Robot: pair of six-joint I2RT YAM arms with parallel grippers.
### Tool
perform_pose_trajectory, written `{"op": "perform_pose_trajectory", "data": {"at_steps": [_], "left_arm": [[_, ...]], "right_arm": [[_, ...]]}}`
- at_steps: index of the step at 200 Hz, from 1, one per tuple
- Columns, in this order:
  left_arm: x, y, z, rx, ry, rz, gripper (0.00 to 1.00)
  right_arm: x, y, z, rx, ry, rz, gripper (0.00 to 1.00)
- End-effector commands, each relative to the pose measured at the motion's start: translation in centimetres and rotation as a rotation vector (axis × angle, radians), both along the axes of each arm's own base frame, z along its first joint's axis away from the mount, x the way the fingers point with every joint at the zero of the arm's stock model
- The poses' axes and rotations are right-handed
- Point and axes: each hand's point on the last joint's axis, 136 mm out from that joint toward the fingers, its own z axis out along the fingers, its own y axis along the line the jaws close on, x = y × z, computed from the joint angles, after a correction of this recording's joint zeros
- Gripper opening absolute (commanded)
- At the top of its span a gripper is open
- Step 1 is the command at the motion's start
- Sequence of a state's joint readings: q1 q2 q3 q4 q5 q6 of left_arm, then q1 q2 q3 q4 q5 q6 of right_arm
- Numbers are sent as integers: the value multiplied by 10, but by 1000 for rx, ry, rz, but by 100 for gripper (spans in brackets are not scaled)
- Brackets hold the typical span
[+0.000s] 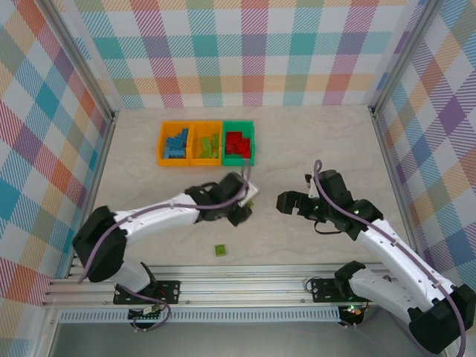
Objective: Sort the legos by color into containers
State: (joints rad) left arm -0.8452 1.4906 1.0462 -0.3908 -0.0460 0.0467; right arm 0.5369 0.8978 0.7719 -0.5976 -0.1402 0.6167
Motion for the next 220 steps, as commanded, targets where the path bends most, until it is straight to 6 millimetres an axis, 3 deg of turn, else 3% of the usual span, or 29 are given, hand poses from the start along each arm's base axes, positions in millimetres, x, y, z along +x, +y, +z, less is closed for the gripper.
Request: {"op": "perform_pose_trajectory", "data": {"at_steps": [1,33,52,65,99,117,129,161,187,220], "left_arm": [[63,34,45,-81,-106,259,29],[139,90,57,-110,-115,551,29],[182,115,51,-129,-107,681,29],[208,126,36,-153,-66,745,30],[267,136,6,-207,12,835,37],[279,126,10,-248,16,812,60],[280,123,18,-274,2,800,67],[256,125,52,-330,-20,783,67],[208,130,93,-396,-34,771,66],[133,153,133,-350,-94,685,68]], "right_arm": [[-1,30,20,141,-48,134,100],[6,39,18,161,-22,128,100],[10,41,19,174,-30,121,100],[11,41,20,174,-34,117,100],[8,41,21,177,-30,121,100],[5,39,20,178,-23,117,99],[4,38,20,178,-24,112,100],[4,37,16,169,-15,111,100],[2,46,10,92,10,138,100],[-24,89,-14,-116,91,259,99]]}}
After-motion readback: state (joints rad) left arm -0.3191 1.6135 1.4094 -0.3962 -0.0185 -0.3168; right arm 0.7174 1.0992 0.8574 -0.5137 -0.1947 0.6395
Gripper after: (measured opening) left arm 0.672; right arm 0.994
